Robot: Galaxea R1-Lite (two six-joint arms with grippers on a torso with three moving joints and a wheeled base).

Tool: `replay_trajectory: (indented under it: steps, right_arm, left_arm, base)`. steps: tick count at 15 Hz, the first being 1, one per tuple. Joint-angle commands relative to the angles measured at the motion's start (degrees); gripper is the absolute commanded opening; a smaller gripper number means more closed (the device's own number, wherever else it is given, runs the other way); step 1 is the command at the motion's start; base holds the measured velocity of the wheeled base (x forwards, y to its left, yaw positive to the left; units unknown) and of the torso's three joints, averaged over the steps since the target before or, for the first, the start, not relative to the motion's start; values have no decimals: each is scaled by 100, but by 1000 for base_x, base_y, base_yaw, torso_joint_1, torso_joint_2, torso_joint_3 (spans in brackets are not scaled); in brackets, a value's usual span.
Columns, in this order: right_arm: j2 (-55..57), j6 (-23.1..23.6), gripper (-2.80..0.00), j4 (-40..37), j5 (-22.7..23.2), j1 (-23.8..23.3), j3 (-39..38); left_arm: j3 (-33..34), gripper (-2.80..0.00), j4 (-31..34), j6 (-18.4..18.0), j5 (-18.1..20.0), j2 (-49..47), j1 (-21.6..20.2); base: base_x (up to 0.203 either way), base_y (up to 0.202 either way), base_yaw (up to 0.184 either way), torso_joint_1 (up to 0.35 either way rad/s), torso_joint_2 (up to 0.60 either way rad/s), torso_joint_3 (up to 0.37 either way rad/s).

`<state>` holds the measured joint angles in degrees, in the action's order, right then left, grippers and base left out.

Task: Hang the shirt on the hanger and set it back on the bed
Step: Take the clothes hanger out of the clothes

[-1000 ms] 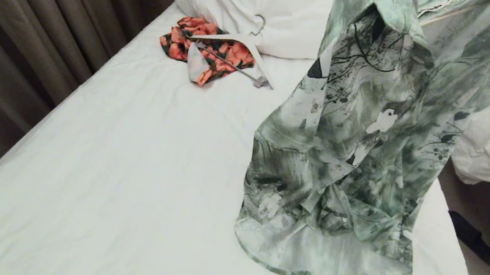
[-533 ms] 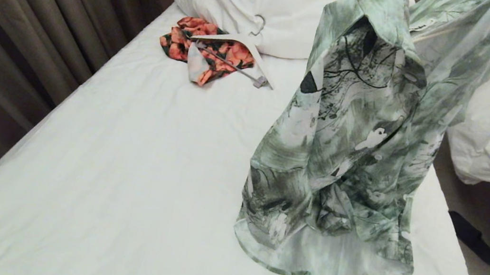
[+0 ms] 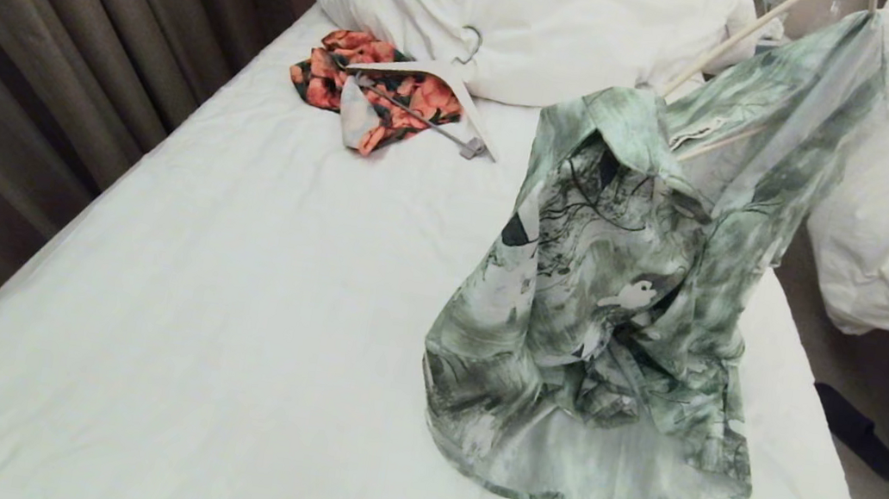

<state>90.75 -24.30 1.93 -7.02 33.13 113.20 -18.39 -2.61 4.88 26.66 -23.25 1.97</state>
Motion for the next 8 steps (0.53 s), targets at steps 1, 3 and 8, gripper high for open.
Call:
replay_trajectory:
  steps: [1,3,8]
  right_arm:
    - [110,-29,-280,9,3,-12,9]
    - [101,-31,-280,31,37,-92,18]
    - [171,-38,-280,79,51,-336,18]
  left_arm:
    - [-97,-280,-562,-7,320,-1268,20]
    - [-144,-280,-1382,-25,471,-2087,216]
    - [-728,-280,-2914,-47,523,-4280,1402]
  base:
    - [0,0,0,0,0,0]
    - [0,0,0,0,0,0]
    - [0,0,0,0,0,0]
